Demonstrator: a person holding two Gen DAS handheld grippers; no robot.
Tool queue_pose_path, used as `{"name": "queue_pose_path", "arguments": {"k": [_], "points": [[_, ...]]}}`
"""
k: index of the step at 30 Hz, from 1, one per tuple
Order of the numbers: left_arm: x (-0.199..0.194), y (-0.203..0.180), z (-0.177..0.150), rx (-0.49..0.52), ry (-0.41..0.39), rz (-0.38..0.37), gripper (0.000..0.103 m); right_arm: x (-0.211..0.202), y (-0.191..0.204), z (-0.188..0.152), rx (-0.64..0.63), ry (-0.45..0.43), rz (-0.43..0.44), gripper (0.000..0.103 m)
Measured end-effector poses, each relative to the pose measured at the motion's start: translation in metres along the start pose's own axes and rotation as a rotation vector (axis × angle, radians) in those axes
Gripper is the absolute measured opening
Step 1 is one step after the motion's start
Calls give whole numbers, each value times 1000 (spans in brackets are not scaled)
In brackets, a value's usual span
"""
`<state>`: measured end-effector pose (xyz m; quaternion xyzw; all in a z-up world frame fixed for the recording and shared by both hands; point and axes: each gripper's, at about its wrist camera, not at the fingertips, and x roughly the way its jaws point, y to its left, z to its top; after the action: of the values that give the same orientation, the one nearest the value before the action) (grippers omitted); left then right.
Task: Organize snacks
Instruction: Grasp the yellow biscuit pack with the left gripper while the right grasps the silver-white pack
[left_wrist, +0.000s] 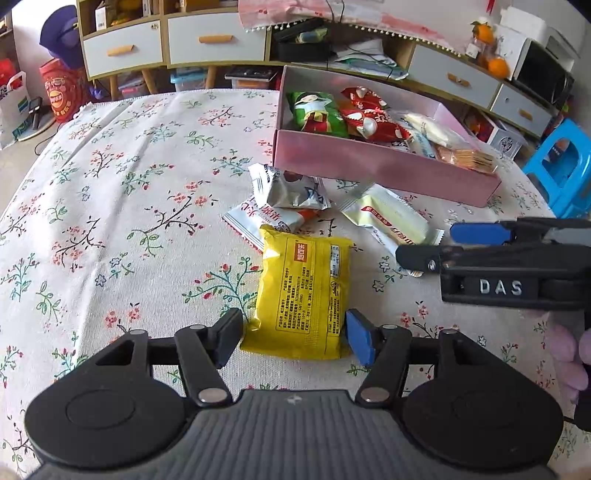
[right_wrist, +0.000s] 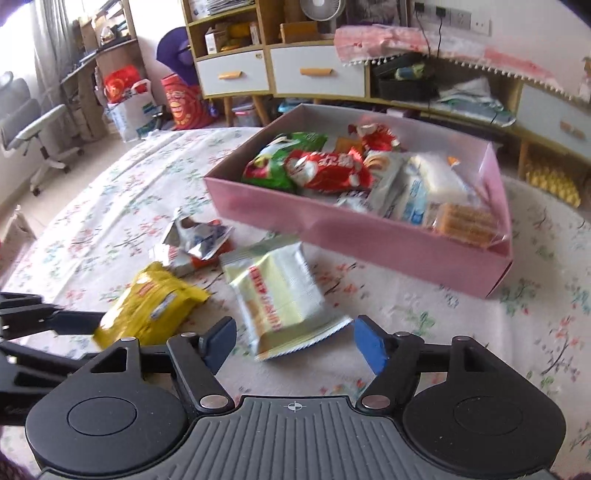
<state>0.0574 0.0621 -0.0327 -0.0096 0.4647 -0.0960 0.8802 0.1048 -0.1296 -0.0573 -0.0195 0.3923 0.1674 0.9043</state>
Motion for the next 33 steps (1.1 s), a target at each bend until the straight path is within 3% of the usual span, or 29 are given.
{"name": "queue_pose_path", "arguments": {"k": [7,16,24,33], "points": [[4,0,4,-6,6,7,60,14,6,-2,-57,-15,-13,71],[2,2,2,-3,3,9,60,10,20,-7,-145,-39,-42,60],[2,3,2,-3,4,5,61,-11,22,-17,-135,85,-42,63],[2,6,4,-17,-26,-19,63,-5,30,-20,-216,50,-51,70]]}}
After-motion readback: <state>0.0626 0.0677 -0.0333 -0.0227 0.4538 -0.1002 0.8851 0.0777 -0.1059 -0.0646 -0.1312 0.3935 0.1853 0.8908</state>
